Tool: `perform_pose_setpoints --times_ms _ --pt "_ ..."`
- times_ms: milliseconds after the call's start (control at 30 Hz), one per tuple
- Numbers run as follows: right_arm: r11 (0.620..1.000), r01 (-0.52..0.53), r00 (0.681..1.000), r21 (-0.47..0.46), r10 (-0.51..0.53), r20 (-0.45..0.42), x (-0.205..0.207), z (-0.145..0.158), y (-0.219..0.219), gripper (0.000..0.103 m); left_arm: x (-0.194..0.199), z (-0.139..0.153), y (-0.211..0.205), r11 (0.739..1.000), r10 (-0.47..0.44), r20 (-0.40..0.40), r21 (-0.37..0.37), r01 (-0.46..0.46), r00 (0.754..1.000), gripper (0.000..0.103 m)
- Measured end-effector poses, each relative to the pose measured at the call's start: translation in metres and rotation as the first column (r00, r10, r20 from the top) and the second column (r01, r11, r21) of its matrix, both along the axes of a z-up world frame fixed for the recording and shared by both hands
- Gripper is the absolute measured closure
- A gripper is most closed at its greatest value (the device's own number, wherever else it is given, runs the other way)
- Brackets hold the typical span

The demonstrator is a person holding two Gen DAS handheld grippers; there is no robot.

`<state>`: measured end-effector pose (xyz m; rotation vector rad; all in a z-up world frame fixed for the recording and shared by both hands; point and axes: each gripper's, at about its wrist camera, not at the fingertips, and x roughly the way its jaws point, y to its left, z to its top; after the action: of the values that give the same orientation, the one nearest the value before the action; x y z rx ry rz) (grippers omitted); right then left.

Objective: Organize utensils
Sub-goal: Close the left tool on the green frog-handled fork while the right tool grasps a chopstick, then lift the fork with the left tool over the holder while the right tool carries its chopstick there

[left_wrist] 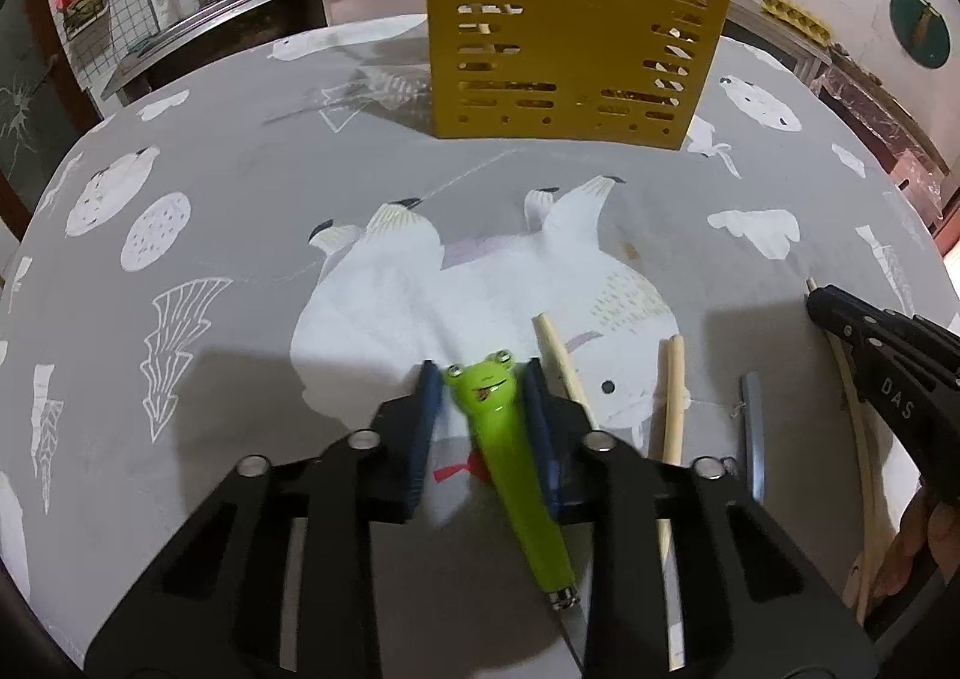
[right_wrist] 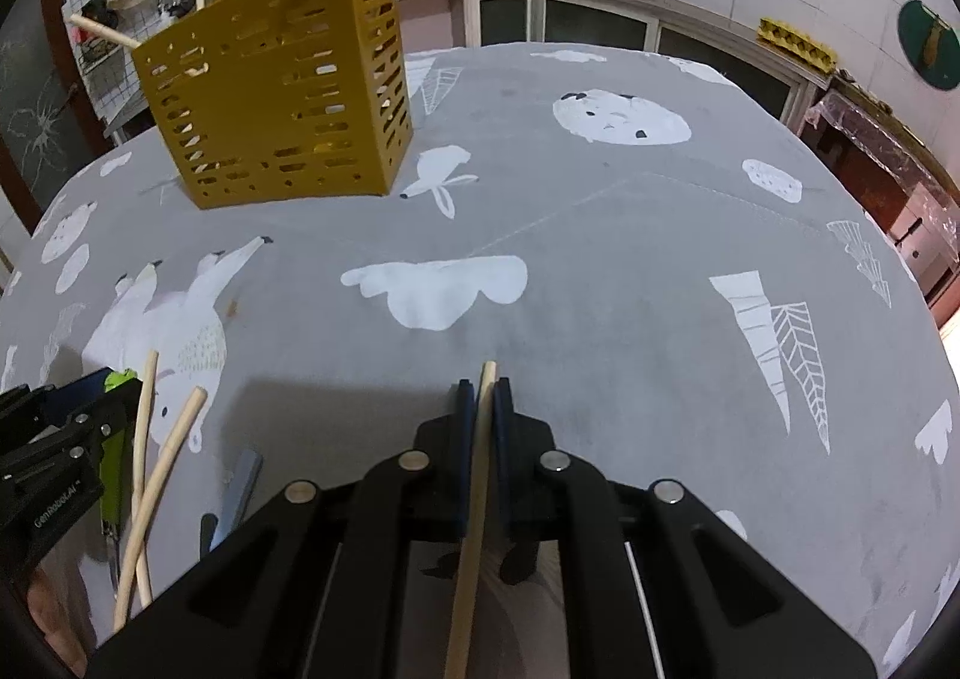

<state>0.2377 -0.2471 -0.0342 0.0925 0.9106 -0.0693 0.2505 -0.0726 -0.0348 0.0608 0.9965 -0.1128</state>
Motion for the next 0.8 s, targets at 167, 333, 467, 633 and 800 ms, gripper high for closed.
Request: perform_pose_setpoints --times_ms 167,333,467,633,800 --pt "0.999 0.013 1.000 0.030 -0.014 0.025 -0.005 0.003 -0.002 0.097 0.003 0.002 0.002 1.000 0.000 0.006 -0.019 0.000 1.000 0.079" --pt "0.999 0.007 0.997 0.044 -0.010 0.077 -0.012 0.012 0.000 0.097 0.003 0.006 0.004 1.000 -0.001 0.031 -0.030 0.002 1.000 0.080" --pt "1.000 0.000 0.989 0.027 -0.004 0.146 -0.020 0.027 0.003 0.097 -0.002 0.019 0.008 1.000 0.003 0.084 -0.029 -0.001 0.996 0.081" --pt "0.999 -0.001 0.970 0.035 -0.008 0.242 -0.029 0.049 0.003 0.097 -0.011 0.047 0.020 0.999 0.026 0.177 -0.044 -0.019 0.984 0.081" --pt "0.999 -0.007 0.950 0.045 -0.008 0.311 -0.037 0.066 0.003 0.097 -0.023 0.077 0.030 0.998 0.037 0.275 -0.051 -0.024 0.961 0.081"
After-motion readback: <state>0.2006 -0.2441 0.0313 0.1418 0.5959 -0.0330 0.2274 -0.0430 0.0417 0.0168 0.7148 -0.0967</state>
